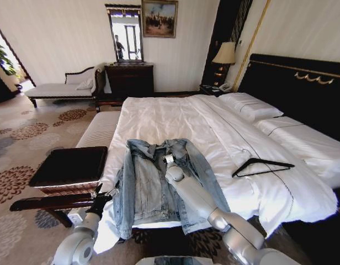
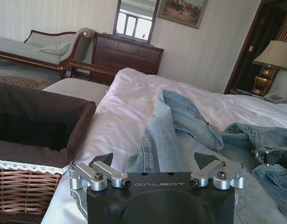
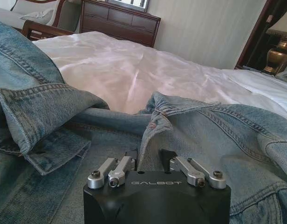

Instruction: Pick up the clothes from the bed and hang them on the clothes hanger.

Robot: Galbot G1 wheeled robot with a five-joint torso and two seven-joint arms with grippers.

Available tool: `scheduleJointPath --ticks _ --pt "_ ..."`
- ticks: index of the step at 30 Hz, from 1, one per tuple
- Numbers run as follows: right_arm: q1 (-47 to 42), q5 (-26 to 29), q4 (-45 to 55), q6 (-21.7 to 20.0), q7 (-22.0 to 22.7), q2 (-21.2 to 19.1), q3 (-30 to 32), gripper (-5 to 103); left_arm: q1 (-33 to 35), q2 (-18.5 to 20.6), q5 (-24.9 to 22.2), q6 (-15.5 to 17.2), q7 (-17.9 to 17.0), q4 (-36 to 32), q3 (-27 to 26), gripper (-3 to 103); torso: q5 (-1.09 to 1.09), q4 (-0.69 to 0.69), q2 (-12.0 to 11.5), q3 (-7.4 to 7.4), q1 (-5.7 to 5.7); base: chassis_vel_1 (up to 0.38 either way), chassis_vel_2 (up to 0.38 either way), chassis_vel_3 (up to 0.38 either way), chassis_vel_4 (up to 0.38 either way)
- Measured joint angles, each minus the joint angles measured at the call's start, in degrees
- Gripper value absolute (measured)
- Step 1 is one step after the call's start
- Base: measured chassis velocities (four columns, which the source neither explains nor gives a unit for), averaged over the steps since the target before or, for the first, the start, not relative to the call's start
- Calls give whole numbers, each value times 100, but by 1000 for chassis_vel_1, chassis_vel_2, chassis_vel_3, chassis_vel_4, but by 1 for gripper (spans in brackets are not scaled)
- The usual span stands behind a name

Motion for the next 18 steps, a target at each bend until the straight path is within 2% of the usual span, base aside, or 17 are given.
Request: scheduleJointPath --ticks 2,3,4,6,7,8,11,14,16,18 --pt "7 17 -16 11 2 2 7 28 1 -1 -4 0 3 7 -1 101 0 0 0 0 0 0 0 0 0" --pt "21 59 -37 37 2 3 20 18 -2 -3 -17 0 8 16 -1 99 0 0 0 0 0 0 0 0 0" --pt "27 91 -40 43 2 3 25 18 -4 -2 -19 0 11 16 2 99 0 0 0 0 0 0 0 0 0" --pt "36 193 -40 64 0 0 47 7 -15 -2 -19 6 12 14 17 99 0 0 0 0 0 0 0 0 0" --pt "36 193 -40 64 0 0 47 7 -15 -2 -19 6 12 14 17 99 0 0 0 0 0 0 0 0 0" --pt "36 318 -9 93 -9 -12 78 3 -25 -2 -28 50 -3 -13 22 99 0 0 0 0 0 0 0 0 0" --pt "36 504 60 118 -24 -25 134 1 -33 2 -37 86 -23 -53 27 99 0 0 0 0 0 0 0 0 0" --pt "36 1103 208 188 -84 -76 308 1 -39 17 -12 107 -40 -82 75 99 1 0 0 0 0 0 0 0 0" --pt "39 1219 228 201 -90 -89 351 1 -39 18 3 108 -43 -84 92 99 1 0 0 0 0 0 0 0 0" --pt "84 1837 294 221 -100 -179 561 1 -32 19 67 109 -50 -107 181 99 1 0 0 0 0 0 0 0 0"
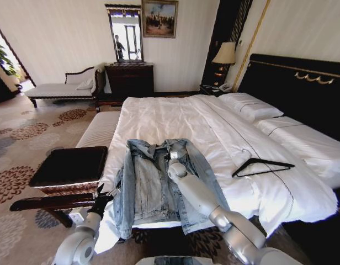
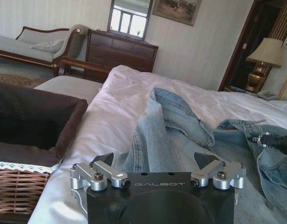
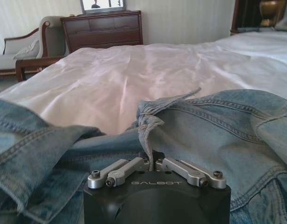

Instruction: Pick up the clothes from the bed and hang them on the clothes hanger.

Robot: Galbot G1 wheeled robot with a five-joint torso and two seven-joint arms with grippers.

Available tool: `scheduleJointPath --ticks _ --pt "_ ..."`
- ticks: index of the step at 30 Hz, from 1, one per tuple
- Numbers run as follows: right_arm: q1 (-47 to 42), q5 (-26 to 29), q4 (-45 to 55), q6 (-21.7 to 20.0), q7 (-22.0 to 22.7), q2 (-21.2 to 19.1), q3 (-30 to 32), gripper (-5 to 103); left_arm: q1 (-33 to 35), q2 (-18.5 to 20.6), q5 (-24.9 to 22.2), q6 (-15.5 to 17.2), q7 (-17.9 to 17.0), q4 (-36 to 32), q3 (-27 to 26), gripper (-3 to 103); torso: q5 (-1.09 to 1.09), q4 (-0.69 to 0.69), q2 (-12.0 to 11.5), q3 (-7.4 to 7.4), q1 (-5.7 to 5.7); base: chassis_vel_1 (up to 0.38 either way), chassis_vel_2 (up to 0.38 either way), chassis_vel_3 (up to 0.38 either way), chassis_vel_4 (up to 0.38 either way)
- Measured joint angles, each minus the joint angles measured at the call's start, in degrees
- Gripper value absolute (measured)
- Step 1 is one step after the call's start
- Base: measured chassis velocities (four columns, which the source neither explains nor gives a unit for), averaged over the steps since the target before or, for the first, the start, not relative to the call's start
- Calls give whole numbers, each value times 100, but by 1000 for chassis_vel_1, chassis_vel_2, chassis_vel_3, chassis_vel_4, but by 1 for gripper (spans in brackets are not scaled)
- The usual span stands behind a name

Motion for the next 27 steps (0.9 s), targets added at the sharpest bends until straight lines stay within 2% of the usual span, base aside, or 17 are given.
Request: scheduleJointPath --ticks 2,3,4,6,10,24,25,27 --pt "36 349 13 -10 0 -62 101 1 2 0 27 0 -3 -14 44 99 0 0 0 0 0 0 0 0 0" --pt "36 349 13 -10 0 -62 101 1 2 0 27 0 -3 -14 44 99 0 0 0 0 0 0 0 0 0" --pt "93 731 -27 -28 -1 -154 246 1 -4 2 44 1 -12 -28 96 99 0 0 1 0 0 0 0 0 0" --pt "155 1000 -136 -37 -20 -219 414 1 -35 21 54 4 -30 -33 152 100 0 -1 0 0 0 0 0 0 0" --pt "246 1242 -294 -47 -37 -274 646 1 -79 53 68 9 -49 -33 236 100 0 0 0 0 1 0 0 0 0" --pt "-28 1145 -318 -82 -76 -555 1015 1 -141 134 130 33 -96 -52 421 100 0 0 0 0 0 0 0 0 0" --pt "-29 1096 -323 -86 -108 -564 1001 -2 -178 164 120 41 -103 -49 445 100 0 0 1 0 0 0 0 0 0" --pt "-23 916 -363 -86 -194 -579 938 7 -307 250 25 80 -148 -37 521 100 -1 0 1 0 0 0 0 0 0"
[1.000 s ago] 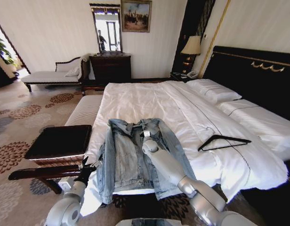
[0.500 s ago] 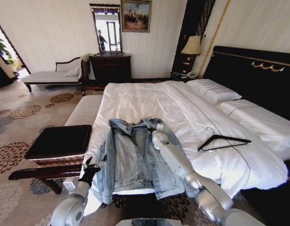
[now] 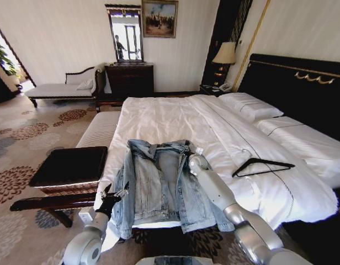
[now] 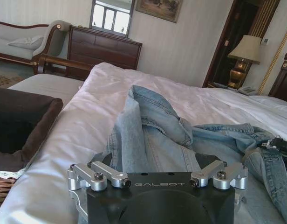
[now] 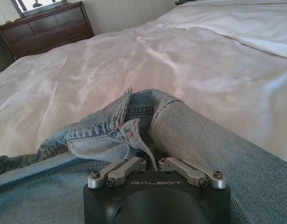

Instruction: Pick up the clothes from the bed and hang them on the clothes hanger.

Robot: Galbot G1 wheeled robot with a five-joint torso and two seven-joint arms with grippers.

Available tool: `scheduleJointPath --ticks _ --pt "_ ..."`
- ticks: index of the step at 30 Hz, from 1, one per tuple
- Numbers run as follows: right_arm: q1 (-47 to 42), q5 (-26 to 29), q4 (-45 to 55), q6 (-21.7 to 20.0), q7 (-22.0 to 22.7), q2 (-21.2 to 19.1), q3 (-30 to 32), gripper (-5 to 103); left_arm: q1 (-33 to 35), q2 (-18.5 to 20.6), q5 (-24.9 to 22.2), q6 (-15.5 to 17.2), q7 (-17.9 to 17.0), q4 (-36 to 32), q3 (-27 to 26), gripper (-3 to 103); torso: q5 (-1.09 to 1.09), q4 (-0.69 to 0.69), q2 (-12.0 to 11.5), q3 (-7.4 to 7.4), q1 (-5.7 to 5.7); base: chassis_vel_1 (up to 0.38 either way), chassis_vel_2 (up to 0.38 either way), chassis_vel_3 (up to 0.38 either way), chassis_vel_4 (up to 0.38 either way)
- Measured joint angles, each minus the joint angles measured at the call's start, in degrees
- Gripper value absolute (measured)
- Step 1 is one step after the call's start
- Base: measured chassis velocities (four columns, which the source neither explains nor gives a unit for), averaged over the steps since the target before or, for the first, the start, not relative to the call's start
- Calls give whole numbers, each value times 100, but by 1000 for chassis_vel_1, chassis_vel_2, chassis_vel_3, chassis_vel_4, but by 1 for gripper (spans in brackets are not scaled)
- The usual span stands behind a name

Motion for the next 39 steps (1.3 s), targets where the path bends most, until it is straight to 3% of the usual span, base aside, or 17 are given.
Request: scheduleJointPath --ticks 3,7,8,10,11,15,17,19,24,27,32,39 --pt "0 -178 -3 21 -45 -10 -35 12 -141 75 -107 42 -55 21 70 100 0 0 0 0 0 0 0 0 0" --pt "-159 -518 471 159 -23 -194 -46 33 -555 303 -588 135 -226 157 255 100 1 1 0 0 0 0 0 0 0" --pt "-159 -518 471 159 -23 -194 -46 33 -555 303 -588 135 -226 157 255 100 1 1 0 0 0 0 0 0 0" --pt "-283 -644 892 193 -3 -437 -61 44 -728 424 -1014 163 -338 148 321 100 0 0 -1 0 0 0 0 0 0" --pt "-326 -686 1035 206 7 -537 -59 44 -804 476 -1157 174 -361 128 340 100 0 0 0 0 1 0 0 0 0" --pt "-469 -738 1480 215 58 -867 -6 55 -1123 623 -1359 199 -439 220 424 101 1 -1 0 0 0 0 0 0 0" --pt "-525 -745 1672 192 91 -1095 54 71 -1561 759 -1536 249 -521 486 548 99 -1 -3 0 0 0 0 0 0 0" --pt "-522 -704 1675 163 86 -1129 51 71 -1677 796 -1587 260 -530 559 581 99 -1 -3 0 0 0 0 0 0 0" --pt "-415 -557 1388 119 -376 -997 -217 93 -1874 799 -1646 290 -544 695 666 99 0 0 -1 0 1 0 0 0 0" --pt "-414 -426 1310 117 -593 -821 -298 99 -1737 755 -1595 294 -534 654 638 99 -2 0 0 0 1 0 0 0 0" --pt "-430 161 1320 -3 -1014 -657 -335 100 -1442 732 -1493 295 -460 554 491 99 -1 3 -1 0 0 0 0 0 0" --pt "-473 -169 1396 216 -907 -780 -226 100 -1435 737 -1507 295 -436 560 474 99 1 0 -1 0 0 0 0 0 0"
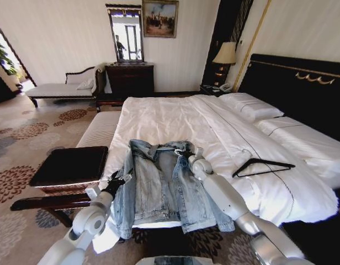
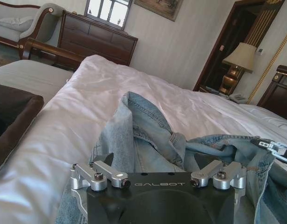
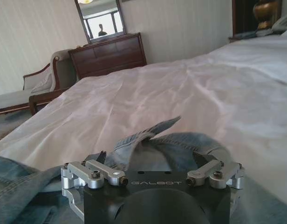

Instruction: Pick up the clothes from the bed and hang them on the clothes hanger.

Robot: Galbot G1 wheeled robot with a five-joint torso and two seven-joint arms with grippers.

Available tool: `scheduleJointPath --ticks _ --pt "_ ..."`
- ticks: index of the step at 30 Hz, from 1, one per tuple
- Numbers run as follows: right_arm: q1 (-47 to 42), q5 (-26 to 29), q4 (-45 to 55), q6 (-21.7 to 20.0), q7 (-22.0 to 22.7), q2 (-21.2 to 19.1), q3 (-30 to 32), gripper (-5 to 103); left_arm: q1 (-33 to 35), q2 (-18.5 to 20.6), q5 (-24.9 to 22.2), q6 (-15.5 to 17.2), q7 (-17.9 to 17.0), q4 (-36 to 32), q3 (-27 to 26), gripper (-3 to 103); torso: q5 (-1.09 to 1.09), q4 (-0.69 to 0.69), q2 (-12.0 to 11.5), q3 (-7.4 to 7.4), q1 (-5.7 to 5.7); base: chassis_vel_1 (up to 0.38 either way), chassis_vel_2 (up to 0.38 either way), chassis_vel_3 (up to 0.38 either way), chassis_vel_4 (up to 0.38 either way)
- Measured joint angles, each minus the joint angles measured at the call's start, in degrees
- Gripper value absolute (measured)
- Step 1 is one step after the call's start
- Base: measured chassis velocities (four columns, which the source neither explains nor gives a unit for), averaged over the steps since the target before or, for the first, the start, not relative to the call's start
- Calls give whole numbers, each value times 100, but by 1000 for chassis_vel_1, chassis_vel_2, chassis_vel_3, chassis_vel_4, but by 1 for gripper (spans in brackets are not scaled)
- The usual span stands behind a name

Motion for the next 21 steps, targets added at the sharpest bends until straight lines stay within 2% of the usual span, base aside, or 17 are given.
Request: scheduleJointPath --ticks 3,7,8,10,11,13,14,17,19,21 --pt "-99 -357 152 146 63 -250 131 100 -336 20 -229 14 10 200 137 99 -1 0 0 0 0 0 0 0 0" --pt "-231 -408 327 225 147 -495 274 100 -914 17 -638 45 35 465 339 98 0 0 0 0 0 0 0 0 0" --pt "-447 -421 672 259 220 -740 447 100 -1932 -19 -1201 100 -17 1043 794 89 0 -4 0 0 0 0 0 0 0" --pt "-472 -424 718 259 231 -761 463 100 -2073 -22 -1266 115 -19 1148 885 86 1 -4 0 0 0 0 0 0 0" --pt "-501 -413 812 259 272 -784 482 100 -2571 -32 -1446 175 -26 1598 1257 85 0 -4 0 0 0 0 0 0 0" --pt "-482 -385 837 260 314 -765 479 100 -3024 -53 -1518 210 -13 2063 1649 84 1 -2 0 0 0 0 0 0 0" --pt "-482 -385 837 260 314 -765 479 100 -3024 -53 -1518 210 -13 2063 1649 84 1 -2 0 0 0 0 0 0 0" --pt "-319 -272 826 260 337 -655 378 100 -3437 -119 -1532 245 35 2648 2049 83 -2 -2 -1 1 1 0 0 0 0" --pt "-240 -225 825 256 337 -600 318 100 -3608 -209 -1484 250 69 2981 2220 87 1 4 -1 1 1 0 0 0 0" --pt "-221 -211 831 252 337 -586 307 100 -3691 -266 -1432 250 94 3146 2296 87 -1 2 0 1 1 0 0 0 0"
